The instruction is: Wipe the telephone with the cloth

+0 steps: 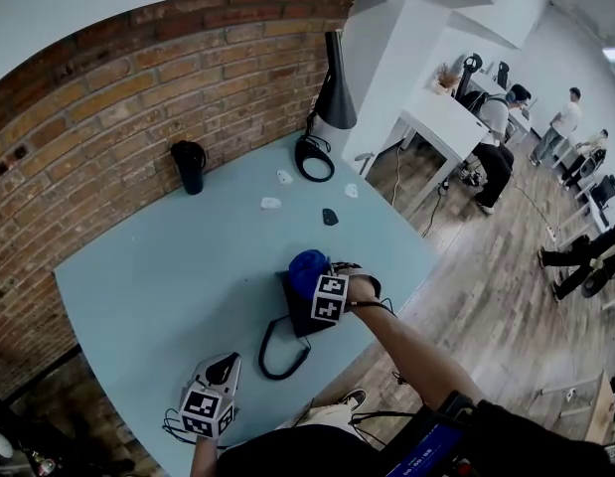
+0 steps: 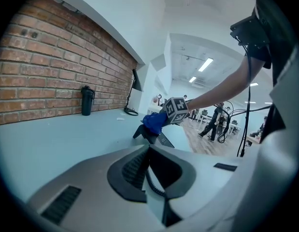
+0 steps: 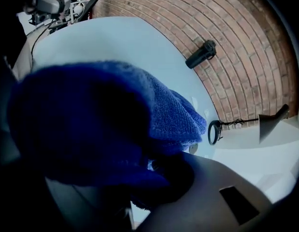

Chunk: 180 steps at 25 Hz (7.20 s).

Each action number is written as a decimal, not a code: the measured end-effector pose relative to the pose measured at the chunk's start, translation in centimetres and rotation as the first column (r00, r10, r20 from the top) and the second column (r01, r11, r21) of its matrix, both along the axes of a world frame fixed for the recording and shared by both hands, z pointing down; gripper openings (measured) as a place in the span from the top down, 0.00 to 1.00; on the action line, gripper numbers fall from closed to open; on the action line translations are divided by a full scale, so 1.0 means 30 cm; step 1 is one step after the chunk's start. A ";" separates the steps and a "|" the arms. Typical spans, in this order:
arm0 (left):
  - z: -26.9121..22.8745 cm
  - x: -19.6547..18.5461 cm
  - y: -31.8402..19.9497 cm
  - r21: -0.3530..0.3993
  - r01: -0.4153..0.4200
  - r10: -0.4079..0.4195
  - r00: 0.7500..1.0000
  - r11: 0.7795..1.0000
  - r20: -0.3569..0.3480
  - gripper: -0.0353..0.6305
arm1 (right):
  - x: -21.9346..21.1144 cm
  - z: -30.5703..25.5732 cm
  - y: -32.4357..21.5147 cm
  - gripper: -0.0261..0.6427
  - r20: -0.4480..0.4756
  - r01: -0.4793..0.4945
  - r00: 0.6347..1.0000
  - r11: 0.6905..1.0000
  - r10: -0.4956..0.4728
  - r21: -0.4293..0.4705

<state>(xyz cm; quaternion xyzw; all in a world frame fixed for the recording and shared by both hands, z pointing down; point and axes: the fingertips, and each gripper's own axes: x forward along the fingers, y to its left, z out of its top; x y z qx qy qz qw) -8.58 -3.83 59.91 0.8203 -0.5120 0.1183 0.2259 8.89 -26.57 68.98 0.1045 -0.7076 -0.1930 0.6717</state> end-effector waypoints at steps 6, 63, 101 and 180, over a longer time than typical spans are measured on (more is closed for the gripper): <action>0.010 0.018 -0.004 -0.004 -0.016 0.016 1.000 1.000 -0.008 0.94 | 0.004 0.024 0.038 0.87 -0.001 -0.003 1.000 0.999 0.003 -0.040; 0.040 0.051 0.015 -0.016 -0.061 0.061 0.998 0.998 0.002 0.94 | 0.019 0.110 0.221 0.87 0.057 -0.094 0.993 0.984 0.104 -0.154; 0.054 0.078 0.041 -0.029 -0.094 0.095 0.995 0.995 0.009 0.94 | 0.057 0.212 0.454 0.87 0.094 -0.131 0.983 0.960 0.159 -0.246; 0.125 0.081 0.057 -0.100 -0.097 0.096 0.995 0.990 -0.008 0.94 | -0.049 0.044 0.119 0.89 -0.017 0.108 0.994 0.993 -0.108 0.038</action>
